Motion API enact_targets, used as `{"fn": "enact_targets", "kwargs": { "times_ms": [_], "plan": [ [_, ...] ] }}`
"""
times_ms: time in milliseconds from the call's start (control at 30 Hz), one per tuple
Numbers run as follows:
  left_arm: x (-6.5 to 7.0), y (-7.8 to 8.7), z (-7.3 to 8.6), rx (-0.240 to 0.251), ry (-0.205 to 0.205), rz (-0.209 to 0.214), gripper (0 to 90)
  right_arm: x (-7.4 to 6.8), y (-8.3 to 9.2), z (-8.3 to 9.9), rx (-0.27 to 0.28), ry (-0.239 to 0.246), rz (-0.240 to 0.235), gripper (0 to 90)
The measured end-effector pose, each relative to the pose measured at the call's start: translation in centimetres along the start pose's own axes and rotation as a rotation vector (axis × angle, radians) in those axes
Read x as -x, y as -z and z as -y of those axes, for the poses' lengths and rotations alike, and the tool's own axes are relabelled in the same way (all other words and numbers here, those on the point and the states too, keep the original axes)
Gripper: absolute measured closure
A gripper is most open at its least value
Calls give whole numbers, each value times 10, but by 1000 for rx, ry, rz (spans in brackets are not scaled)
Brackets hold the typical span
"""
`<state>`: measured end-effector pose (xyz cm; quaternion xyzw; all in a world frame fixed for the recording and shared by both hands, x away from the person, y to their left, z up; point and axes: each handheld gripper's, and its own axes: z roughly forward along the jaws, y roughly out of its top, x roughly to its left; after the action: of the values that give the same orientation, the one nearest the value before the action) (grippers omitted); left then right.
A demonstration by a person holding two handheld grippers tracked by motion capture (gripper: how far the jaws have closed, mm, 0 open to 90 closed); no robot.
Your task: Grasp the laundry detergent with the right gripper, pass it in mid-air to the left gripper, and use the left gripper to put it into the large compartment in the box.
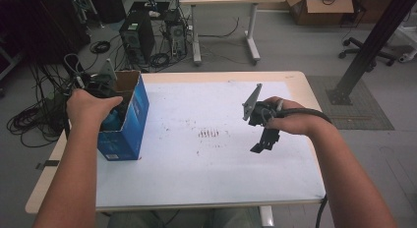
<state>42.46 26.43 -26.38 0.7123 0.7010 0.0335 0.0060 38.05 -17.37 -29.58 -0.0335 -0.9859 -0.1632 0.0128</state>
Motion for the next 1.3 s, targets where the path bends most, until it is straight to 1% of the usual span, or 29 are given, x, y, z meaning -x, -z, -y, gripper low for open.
{"fn": "enact_targets", "kwargs": {
  "times_ms": [100, 200, 367, 467, 667, 733, 833, 867, 933, 1033, 1067, 1167, 1233, 1300],
  "plan": [
    [0, 6, 2, 16, -2, -9, 248, -1, 1, -1, 0, 2, 2, 42],
    [0, 11, 4, 23, 4, -8, 215, -2, 2, -1, 1, 3, 6, 42],
    [0, 19, 6, 34, 1, -7, 197, -3, 4, -2, 1, 8, 8, 42],
    [0, 24, 8, 53, -2, -15, 182, -4, 6, -3, 1, 9, 10, 42],
    [-3, 39, 11, 85, -22, 2, 128, -6, 8, -4, -1, 11, 14, 42],
    [-4, 44, 12, 96, -36, 16, 95, -7, 9, -4, -2, 11, 15, 42],
    [-5, 51, 14, 105, -59, 20, 65, -7, 9, -4, -2, 10, 17, 41],
    [-5, 53, 14, 107, -57, 22, 63, -7, 9, -5, -3, 13, 17, 41],
    [-5, 58, 14, 114, -68, 14, 61, -8, 9, -5, 0, 12, 18, 42],
    [-5, 65, 14, 126, -76, 23, 50, -8, 9, -5, 1, 14, 20, 42],
    [-5, 67, 14, 123, -86, 19, 50, -8, 9, -5, 0, 11, 20, 42],
    [-2, 75, 15, 128, -120, -10, 51, -8, 11, -4, 2, 9, 24, 42],
    [1, 80, 15, 123, -153, -33, 51, -8, 12, -3, 3, 7, 27, 42],
    [5, 88, 15, 130, -177, -39, 55, -8, 14, -3, 0, 6, 29, 42]
  ]
}}
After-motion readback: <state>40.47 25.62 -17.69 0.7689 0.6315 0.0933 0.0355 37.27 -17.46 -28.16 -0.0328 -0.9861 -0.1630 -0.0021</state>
